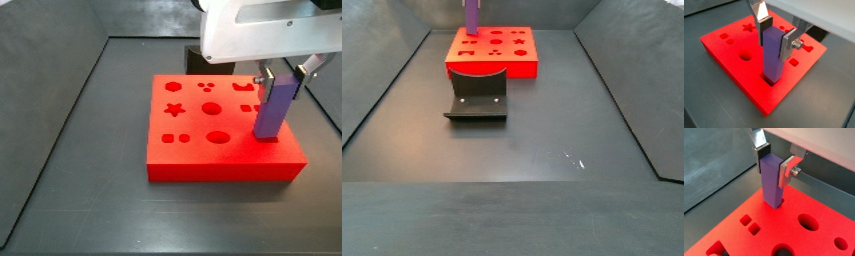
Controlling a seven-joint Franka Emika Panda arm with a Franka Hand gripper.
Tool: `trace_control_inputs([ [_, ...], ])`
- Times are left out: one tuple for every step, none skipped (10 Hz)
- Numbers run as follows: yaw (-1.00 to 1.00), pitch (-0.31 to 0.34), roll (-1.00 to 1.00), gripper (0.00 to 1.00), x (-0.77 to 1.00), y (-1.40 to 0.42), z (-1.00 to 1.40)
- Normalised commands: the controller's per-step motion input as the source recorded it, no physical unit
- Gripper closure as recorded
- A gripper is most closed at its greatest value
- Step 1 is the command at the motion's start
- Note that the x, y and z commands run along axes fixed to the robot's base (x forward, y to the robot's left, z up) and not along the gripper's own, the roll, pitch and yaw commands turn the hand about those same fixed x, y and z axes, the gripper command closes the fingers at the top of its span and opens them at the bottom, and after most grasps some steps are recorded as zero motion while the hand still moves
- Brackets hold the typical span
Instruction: Insert the rectangle object.
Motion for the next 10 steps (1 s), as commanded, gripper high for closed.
trace_control_inputs([
  [0.07, -0.006, 0.03, 1.00, 0.03, -0.20, 0.00],
  [0.01, 0.000, 0.10, 1.00, 0.00, -0.26, 0.00],
  [0.02, 0.000, 0.18, 1.00, 0.00, -0.41, 0.00],
  [0.01, 0.000, 0.06, 1.00, 0.10, -0.07, -0.14],
  [0.08, -0.011, 0.00, 1.00, 0.23, 0.16, -0.20],
  [0.13, -0.016, 0.00, 1.00, 0.29, 0.30, -0.18],
  [0.14, -0.034, 0.00, 1.00, 0.26, 0.34, -0.13],
  [0.05, -0.010, 0.00, 1.00, 0.14, 0.08, -0.17],
  [0.00, 0.000, 0.00, 1.00, 0.00, -0.01, -0.04],
  [0.00, 0.000, 0.00, 1.00, 0.03, 0.00, -0.05],
])
